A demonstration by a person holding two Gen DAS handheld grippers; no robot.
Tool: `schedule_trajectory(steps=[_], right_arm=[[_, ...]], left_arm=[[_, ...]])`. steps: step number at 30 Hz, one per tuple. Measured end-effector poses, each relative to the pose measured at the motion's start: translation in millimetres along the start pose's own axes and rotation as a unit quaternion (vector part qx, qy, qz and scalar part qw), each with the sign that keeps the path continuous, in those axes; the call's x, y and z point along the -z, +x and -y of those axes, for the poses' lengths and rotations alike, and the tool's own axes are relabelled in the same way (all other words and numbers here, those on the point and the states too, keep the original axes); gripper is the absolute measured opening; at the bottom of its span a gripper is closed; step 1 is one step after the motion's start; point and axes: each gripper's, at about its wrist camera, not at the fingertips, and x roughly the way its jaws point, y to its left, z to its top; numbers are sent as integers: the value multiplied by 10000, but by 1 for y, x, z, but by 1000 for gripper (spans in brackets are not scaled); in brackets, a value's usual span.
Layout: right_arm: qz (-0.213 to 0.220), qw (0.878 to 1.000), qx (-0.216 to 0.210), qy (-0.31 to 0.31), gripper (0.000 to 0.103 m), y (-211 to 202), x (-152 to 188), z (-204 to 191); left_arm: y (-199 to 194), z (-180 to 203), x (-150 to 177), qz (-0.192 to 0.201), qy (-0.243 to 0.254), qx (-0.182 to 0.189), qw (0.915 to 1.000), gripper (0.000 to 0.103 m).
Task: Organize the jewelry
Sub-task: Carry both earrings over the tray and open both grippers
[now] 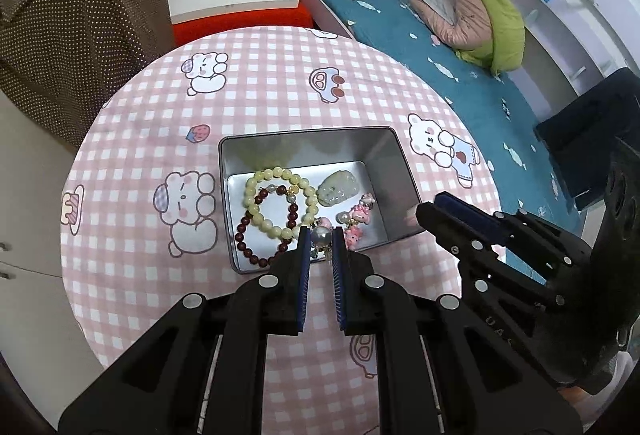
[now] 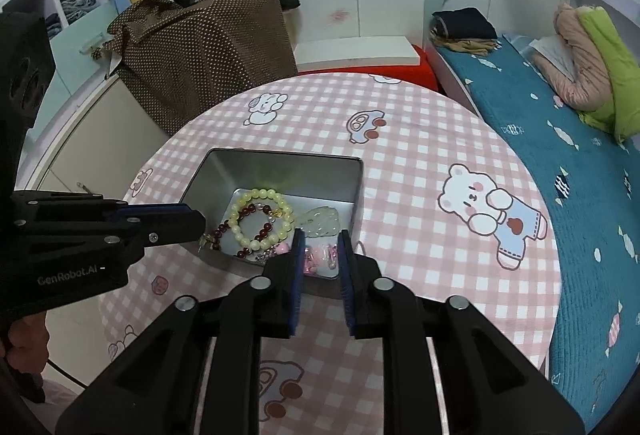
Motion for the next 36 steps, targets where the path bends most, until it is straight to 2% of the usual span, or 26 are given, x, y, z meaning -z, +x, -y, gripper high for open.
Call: schedule_trajectory(steps=[2,12,21,26,29,36], right_arm=[[1,9999,84,111,27,-1,1,6],[-54,9978,382,542,29,-8,9,32],[-55,9966,480,670,39,-14,16,34],[-35,9963,511,689,41,-17,19,32],[-26,9961,538,704,41,-20,21,30],[10,9947,651,791,42,-28,27,28]], left_arm=[[2,0,-1,-24,-11,7,10000,10],[19,0,-7,-241,-13,-38,9997,11],[25,2,-4,-424,49,-193,9989,12],[24,0,-1,-457,49,-246,9986,12],[22,1,0,-458,61,-279,9985,23],[17,2,4,-447,125,-235,9986,24]])
